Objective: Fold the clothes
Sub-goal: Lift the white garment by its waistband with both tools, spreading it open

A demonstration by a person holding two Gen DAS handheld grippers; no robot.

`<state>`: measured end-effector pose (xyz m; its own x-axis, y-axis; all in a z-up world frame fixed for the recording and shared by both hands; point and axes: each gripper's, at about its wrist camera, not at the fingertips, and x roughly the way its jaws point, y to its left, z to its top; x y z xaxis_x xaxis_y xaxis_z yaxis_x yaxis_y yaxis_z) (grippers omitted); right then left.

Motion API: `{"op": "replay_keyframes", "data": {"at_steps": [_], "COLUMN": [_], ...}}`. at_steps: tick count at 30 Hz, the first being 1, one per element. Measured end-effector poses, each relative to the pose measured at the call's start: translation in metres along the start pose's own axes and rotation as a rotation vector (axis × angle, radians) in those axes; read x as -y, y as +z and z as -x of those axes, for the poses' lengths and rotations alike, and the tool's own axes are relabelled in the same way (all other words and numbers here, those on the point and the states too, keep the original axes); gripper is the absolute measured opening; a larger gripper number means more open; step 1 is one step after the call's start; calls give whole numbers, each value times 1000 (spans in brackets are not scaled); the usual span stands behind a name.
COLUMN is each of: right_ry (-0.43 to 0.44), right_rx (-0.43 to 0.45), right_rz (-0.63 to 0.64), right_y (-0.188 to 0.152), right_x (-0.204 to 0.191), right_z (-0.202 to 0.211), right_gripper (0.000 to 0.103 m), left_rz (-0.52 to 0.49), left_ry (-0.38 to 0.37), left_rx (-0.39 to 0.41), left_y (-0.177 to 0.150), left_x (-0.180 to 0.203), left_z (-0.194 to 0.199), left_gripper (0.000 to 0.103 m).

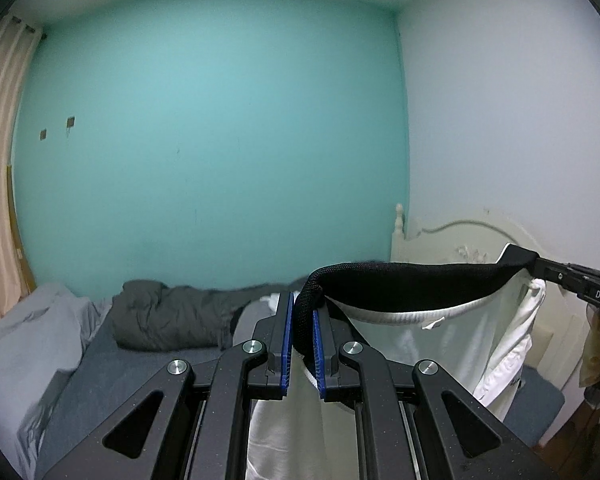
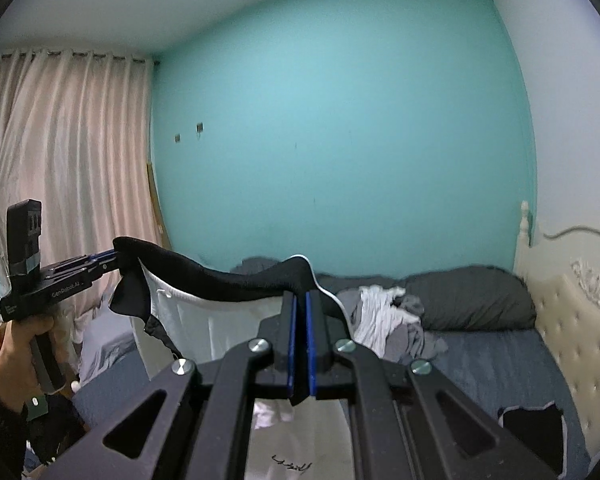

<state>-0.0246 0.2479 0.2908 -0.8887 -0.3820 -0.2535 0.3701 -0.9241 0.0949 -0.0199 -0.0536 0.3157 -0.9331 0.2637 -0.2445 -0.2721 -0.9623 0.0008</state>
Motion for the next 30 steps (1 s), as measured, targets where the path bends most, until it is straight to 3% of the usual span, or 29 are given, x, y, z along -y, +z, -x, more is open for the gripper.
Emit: {"op": "replay_keyframes", "data": {"at_steps": [9,24,30], "right_ry": [-8,-11,-31], "right_rx": [-68,-27,-65], "right_rz": [-23,11,15], "right_y": [-38,-35,-37], "right_x": [7,8,14], "right_z": [-14,6,-11], "right_gripper": [4,4,4], "left_rz": [14,-18,1], "left_ry": [-12,-40,-50], "left_rx": [-59,-2,-33], "left_y": [-47,-48,-54], "left_x": [1,11,4], "left_z": [-13,15,-9], "left_gripper": [9,9,9]}}
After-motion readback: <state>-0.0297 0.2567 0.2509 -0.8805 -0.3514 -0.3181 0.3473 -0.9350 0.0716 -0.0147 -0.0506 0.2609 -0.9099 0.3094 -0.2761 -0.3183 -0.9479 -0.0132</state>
